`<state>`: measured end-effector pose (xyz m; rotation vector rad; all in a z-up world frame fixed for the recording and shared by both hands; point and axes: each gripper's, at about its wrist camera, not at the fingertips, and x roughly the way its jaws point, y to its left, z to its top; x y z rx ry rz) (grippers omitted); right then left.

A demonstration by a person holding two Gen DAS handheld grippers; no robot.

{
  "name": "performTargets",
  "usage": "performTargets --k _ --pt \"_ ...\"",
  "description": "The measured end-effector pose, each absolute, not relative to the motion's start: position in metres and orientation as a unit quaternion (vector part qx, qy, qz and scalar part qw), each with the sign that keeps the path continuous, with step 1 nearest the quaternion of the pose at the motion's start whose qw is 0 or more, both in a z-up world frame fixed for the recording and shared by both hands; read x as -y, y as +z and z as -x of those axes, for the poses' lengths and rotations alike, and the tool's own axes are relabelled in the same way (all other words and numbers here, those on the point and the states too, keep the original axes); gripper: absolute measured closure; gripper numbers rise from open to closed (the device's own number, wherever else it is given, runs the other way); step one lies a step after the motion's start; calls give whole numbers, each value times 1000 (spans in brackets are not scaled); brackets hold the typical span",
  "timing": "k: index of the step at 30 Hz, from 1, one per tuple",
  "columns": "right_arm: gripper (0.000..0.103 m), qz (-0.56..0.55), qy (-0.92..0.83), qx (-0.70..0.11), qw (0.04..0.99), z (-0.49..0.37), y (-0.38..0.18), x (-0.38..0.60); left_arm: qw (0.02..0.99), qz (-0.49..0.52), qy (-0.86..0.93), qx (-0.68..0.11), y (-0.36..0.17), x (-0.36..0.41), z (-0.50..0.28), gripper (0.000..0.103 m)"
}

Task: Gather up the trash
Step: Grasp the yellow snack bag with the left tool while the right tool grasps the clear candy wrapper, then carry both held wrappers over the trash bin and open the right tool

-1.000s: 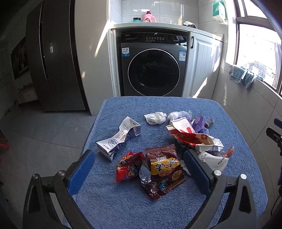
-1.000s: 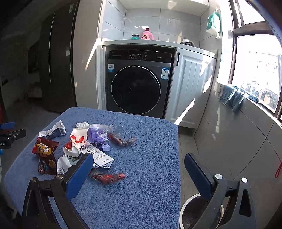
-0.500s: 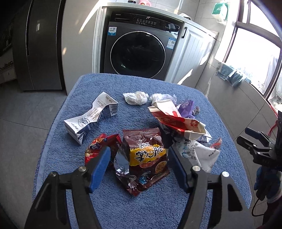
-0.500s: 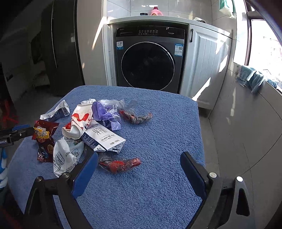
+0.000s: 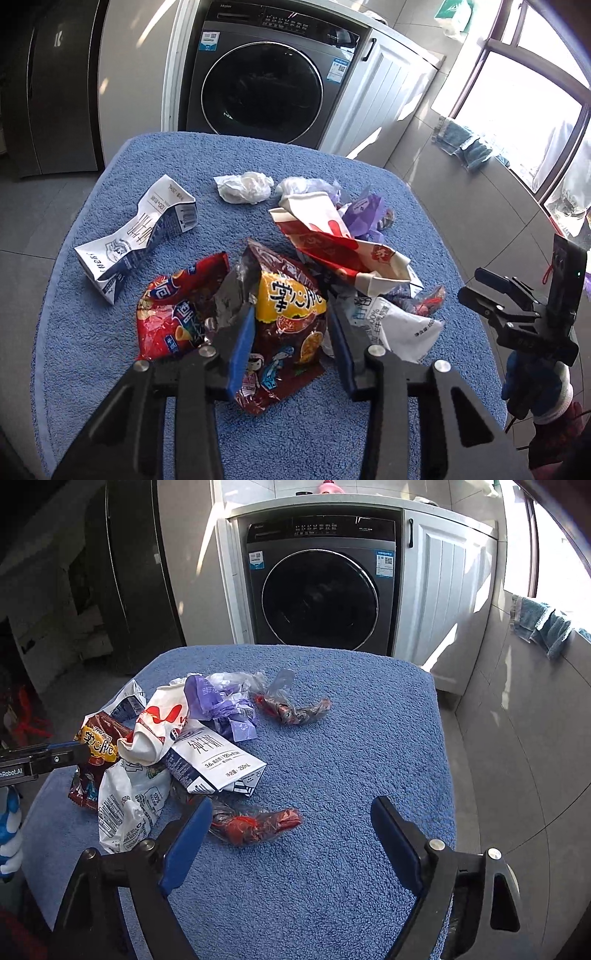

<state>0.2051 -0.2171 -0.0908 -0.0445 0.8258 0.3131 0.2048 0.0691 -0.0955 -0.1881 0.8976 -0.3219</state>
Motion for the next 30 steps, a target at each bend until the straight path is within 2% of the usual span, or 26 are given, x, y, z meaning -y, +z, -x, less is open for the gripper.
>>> performTargets --k 5,10,12,17,20,23,27,30 --pt "21 10 163 -405 900 -209 -95 221 877 91 -177 -438 -94 -55 -218 65" --pt "29 -7 180 -418 890 -213 -104 223 872 87 -170 -450 -102 -48 -230 65" --pt "33 -18 194 -426 883 -217 -109 223 869 91 -166 -456 -107 -50 -233 69" --pt "42 -35 220 -452 864 -223 -124 220 863 99 -162 -469 -116 -57 -235 94" --pt "46 -51 229 -461 856 -228 -132 217 866 97 -162 -463 -112 -57 -231 97" --pt "59 -65 242 -465 849 -234 -138 216 872 86 -159 -455 -106 -55 -229 100" --pt "90 -62 257 -461 847 -233 -140 212 881 81 -151 -441 -96 -57 -223 102" --pt "93 -55 265 -452 850 -227 -136 208 887 82 -145 -431 -87 -61 -218 102"
